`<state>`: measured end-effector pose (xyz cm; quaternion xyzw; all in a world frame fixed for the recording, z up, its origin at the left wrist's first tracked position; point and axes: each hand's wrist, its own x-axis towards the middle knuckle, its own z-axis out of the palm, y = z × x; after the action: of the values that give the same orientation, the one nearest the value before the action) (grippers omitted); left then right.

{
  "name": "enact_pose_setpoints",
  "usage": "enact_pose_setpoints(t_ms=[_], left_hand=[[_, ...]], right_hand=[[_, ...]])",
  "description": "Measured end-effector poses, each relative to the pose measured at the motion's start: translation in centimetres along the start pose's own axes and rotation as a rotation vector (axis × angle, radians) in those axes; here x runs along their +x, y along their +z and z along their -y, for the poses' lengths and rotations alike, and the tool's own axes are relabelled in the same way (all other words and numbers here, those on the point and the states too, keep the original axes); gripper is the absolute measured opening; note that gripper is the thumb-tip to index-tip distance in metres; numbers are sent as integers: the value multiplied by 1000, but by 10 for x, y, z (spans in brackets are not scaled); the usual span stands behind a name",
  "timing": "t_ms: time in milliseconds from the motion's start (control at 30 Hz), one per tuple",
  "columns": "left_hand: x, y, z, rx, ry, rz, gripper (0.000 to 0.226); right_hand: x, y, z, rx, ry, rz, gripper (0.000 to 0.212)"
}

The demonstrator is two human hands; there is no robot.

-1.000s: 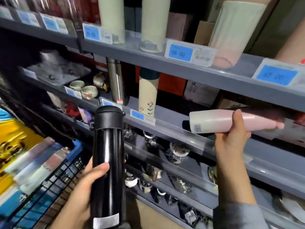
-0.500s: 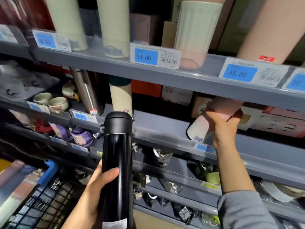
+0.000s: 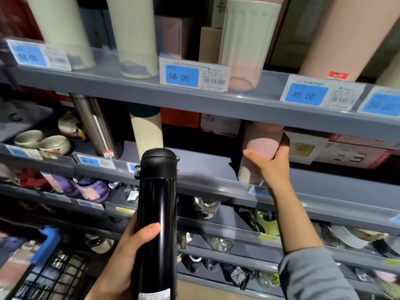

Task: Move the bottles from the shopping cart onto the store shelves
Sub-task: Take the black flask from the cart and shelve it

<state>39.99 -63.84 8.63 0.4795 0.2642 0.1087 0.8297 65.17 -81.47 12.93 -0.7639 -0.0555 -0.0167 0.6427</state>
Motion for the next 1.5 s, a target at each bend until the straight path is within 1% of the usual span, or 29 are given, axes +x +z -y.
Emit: enact_pose_setpoints(t_ms=[100,200,300,400,467,533,600,633,667,700,733,800,833,900,933,1000,1033,1067,1133,1200,1267,1333,1400,1467,1500], left_hand=[[-1,-3,-2,-18,0,-5,112],[-1,-6,-5,-1,7,7,113],[2,-6,-5,21,18,27,106],[2,-4,-6,22,19,75,100],[3,-3,-7,18,9,96,100],[5,-1,-7,38,7,129,104],[7,3,-9,55,6,171,105],[9,6,-10,58,-2,193,104],[12,9,-10,57,-10,225,102],[13,15,-10,50,-18,265,99],[15,20,-9,45,-21,318,94],[17,32,-6,62,-22,412,83],[17,38,-4,68,-28,432,80],[19,44,0,67,-61,451,84],[21,45,2,116,-51,459,91],[24,45,0,335,56,517,102],[25,46,-2,459,130,516,100],[27,46,-4,561,188,499,96],[30,44,-6,668,286,463,86],[34,39,-6,696,380,418,74],[41,29,-8,656,429,327,66],[52,13,-12,693,453,204,56],[66,-12,-14,848,558,23,53],[82,-38,-16,1056,655,-159,62],[90,-50,-17,1146,654,-219,69]], right_hand=[[0,0,-3,-45,-18,-44,59],[-4,-1,-5,-97,-70,-38,59],[-6,0,-6,-113,-87,-32,58],[-9,-6,-8,-81,-84,45,60],[-20,-20,-8,-77,-126,72,70],[-36,-38,-7,-178,-205,-29,82],[-58,-51,-8,-219,-255,-172,76],[-71,-50,-9,-181,-234,-192,75],[-86,-44,-8,-114,-183,-145,78],[-100,-33,-8,-56,-112,-32,83],[-113,-19,-7,-27,-43,118,84],[-135,11,-5,33,46,382,80],[-142,24,-4,105,76,438,76],[-149,40,0,238,156,461,66],[-151,43,2,276,166,452,62],[-152,44,6,328,149,417,57],[-151,44,7,352,152,403,57],[-151,44,8,377,161,402,58],[-150,46,9,409,157,408,55],[-148,51,10,439,158,389,49],[-144,57,12,463,177,359,50],[-138,62,16,435,207,323,57],[-126,68,23,430,265,282,61],[-111,75,30,478,321,266,62],[-104,79,34,497,340,265,63]])
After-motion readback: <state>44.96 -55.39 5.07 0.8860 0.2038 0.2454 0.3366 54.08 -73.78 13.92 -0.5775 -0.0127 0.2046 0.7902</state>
